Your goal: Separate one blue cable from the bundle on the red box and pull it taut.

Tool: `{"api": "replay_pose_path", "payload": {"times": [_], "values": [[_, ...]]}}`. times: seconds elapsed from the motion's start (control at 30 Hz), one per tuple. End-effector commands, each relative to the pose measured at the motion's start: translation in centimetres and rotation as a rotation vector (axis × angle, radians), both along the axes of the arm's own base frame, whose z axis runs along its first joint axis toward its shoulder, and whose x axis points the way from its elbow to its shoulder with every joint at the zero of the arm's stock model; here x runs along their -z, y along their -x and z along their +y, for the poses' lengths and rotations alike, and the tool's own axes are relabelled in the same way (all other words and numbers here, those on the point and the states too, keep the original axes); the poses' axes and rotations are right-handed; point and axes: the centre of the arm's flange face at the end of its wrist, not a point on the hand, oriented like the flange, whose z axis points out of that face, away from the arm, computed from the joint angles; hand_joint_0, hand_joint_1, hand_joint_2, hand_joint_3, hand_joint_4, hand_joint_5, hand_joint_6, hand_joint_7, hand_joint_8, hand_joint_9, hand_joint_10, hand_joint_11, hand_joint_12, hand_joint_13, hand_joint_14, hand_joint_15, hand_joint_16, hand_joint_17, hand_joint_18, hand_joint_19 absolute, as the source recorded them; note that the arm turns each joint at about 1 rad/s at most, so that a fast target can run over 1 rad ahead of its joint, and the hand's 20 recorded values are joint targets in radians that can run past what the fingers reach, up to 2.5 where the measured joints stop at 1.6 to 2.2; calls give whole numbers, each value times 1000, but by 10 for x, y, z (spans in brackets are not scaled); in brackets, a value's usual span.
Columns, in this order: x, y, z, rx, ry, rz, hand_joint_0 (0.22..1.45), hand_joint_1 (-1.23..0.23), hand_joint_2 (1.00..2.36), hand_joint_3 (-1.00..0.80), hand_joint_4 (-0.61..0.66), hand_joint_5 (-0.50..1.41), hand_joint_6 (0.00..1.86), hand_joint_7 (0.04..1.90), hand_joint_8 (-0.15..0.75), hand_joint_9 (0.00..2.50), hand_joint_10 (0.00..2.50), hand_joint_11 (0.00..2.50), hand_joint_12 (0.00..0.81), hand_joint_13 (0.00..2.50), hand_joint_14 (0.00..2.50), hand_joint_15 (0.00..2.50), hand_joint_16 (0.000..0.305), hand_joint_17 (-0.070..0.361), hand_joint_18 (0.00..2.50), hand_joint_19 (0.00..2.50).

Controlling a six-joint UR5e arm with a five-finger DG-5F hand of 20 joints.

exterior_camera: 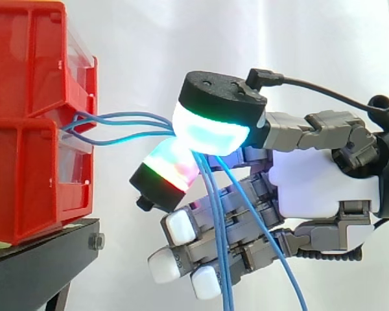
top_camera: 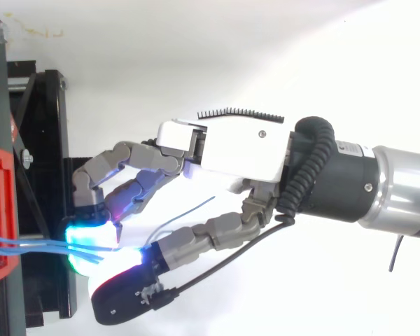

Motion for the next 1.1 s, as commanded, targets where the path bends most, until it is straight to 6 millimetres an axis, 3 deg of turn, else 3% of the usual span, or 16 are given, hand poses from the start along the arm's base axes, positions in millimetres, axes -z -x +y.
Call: {"api": "replay_pose_path", "payload": {"times": [0.0,0.23,0.47,0.67,0.8,1.07], "values": [[-1,0,-1,1,0,-1,725,-903,1024,-134,-49,-204,940,1267,290,882,15,782,342,753,16,444,39,88,733,498],[-3,-1,-3,0,-1,-3,831,-875,1001,-490,-35,-206,929,1097,274,864,17,773,332,746,16,432,37,84,724,491],[-3,-1,-3,-2,1,3,771,-914,1000,-500,35,-191,928,1060,275,865,17,781,330,767,17,427,36,82,767,435],[-4,-1,-3,-2,0,2,594,-918,1000,-500,59,-182,925,1058,291,897,18,804,334,774,17,461,37,82,762,480],[-4,-1,-3,0,0,0,465,-842,1000,-500,89,-173,918,1049,322,941,14,802,377,799,14,468,44,99,804,490],[-6,-1,-4,0,0,0,450,-645,1000,-500,91,-164,898,1099,343,982,12,787,393,814,16,483,47,106,806,538]]}}
